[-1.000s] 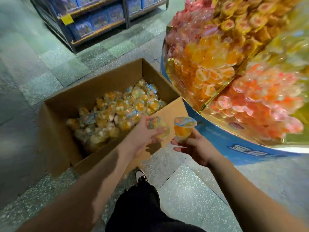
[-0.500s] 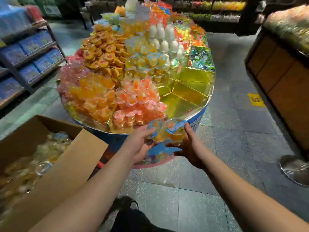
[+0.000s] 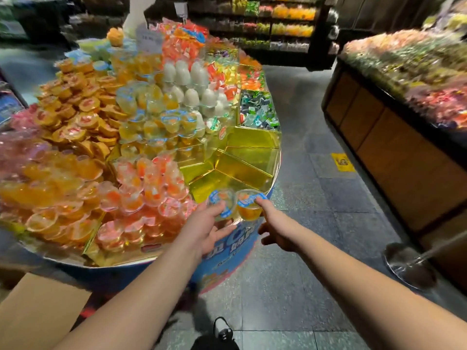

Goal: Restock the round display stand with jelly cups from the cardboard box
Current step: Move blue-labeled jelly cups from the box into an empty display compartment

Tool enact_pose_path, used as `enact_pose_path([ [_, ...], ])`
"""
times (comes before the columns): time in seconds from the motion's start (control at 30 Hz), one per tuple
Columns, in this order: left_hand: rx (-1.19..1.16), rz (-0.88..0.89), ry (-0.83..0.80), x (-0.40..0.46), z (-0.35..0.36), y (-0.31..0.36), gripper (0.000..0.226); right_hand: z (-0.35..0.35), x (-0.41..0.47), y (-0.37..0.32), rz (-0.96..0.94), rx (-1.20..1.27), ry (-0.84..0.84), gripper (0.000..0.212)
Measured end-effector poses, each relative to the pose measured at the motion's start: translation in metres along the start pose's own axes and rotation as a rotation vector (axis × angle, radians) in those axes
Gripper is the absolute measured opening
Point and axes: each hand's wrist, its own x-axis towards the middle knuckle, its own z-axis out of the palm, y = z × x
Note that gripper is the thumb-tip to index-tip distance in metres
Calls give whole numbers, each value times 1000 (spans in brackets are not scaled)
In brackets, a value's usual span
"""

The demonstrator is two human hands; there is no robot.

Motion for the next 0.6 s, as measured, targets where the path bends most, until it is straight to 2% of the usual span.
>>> enact_pose_path([
  [0.1, -74, -69, 53, 61, 14, 14, 37, -17, 53, -25, 36, 28, -4, 35],
  [0.2, -116, -82, 95, 111, 27, 27, 37, -34, 99, -41, 36, 85, 17, 20],
  [0.33, -145, -109, 150, 161, 42, 33, 17, -47, 147, -46, 87, 175, 36, 20],
  [0.47, -159, -77, 220, 205, 52, 27, 34, -54, 195, -37, 146, 281, 101, 19],
  [0.6, -214, -90, 316, 248, 48, 23, 29, -59, 238, -36, 226, 488, 151, 11],
])
